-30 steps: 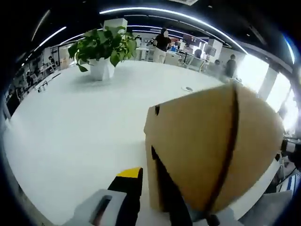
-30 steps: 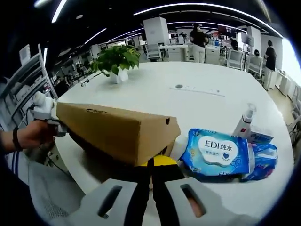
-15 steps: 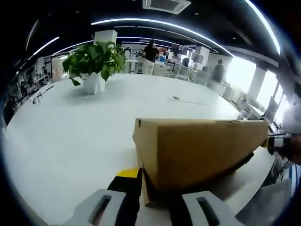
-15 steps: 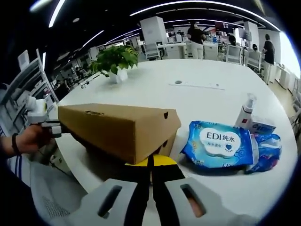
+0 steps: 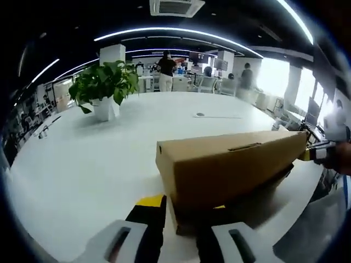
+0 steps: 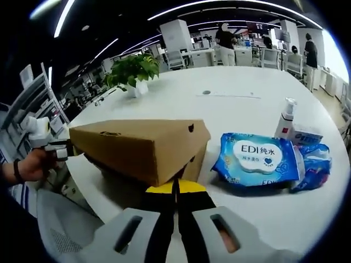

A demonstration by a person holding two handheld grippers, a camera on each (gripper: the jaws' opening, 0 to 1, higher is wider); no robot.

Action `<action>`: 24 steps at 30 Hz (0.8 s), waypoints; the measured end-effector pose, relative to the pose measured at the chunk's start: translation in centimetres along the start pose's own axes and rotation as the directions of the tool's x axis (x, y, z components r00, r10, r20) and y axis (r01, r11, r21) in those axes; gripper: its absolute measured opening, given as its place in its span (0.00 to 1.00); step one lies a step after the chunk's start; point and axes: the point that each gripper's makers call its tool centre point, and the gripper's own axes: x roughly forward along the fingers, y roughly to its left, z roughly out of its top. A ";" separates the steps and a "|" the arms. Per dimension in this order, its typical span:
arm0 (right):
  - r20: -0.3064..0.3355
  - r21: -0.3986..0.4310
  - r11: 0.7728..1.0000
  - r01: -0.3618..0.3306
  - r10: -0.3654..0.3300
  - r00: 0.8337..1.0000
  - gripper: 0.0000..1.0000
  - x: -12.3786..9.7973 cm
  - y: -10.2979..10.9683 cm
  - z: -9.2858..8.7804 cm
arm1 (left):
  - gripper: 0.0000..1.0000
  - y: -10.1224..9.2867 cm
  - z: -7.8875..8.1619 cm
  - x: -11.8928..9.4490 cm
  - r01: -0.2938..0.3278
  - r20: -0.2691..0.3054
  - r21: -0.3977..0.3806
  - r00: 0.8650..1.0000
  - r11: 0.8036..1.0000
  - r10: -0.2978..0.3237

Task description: Operate the shoe box by opening the lid, removing the specified soft item, and placing it in the target area until the item is outside and the box remains undamaged.

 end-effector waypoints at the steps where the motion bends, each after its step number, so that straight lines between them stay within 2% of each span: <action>1: -0.001 0.002 1.000 0.001 -0.001 1.000 0.00 0.0 0.0 -0.1 | 0.21 0.0 -0.1 0.0 0.001 -0.001 0.002 1.000 1.000 -0.001; 12: -0.005 0.020 1.000 -0.013 0.013 1.000 0.00 0.0 0.2 -1.2 | 0.21 -0.2 -1.1 -0.4 0.015 -0.023 0.058 1.000 0.998 -0.013; 18: -0.011 0.031 0.999 -0.008 0.009 1.000 0.00 -0.1 0.0 -2.0 | 0.21 0.1 -2.0 -0.8 0.013 -0.036 0.052 0.999 0.999 -0.011; 20: 0.004 0.070 0.997 -0.032 0.032 0.999 0.00 -0.2 0.3 -1.9 | 0.21 0.0 -2.0 -0.9 0.014 -0.034 0.047 0.999 0.999 -0.012; 24: 0.003 0.066 0.997 -0.029 0.028 1.000 0.00 -0.2 0.3 -2.1 | 0.21 -0.2 -2.1 -1.1 0.016 -0.040 0.054 0.999 0.998 -0.014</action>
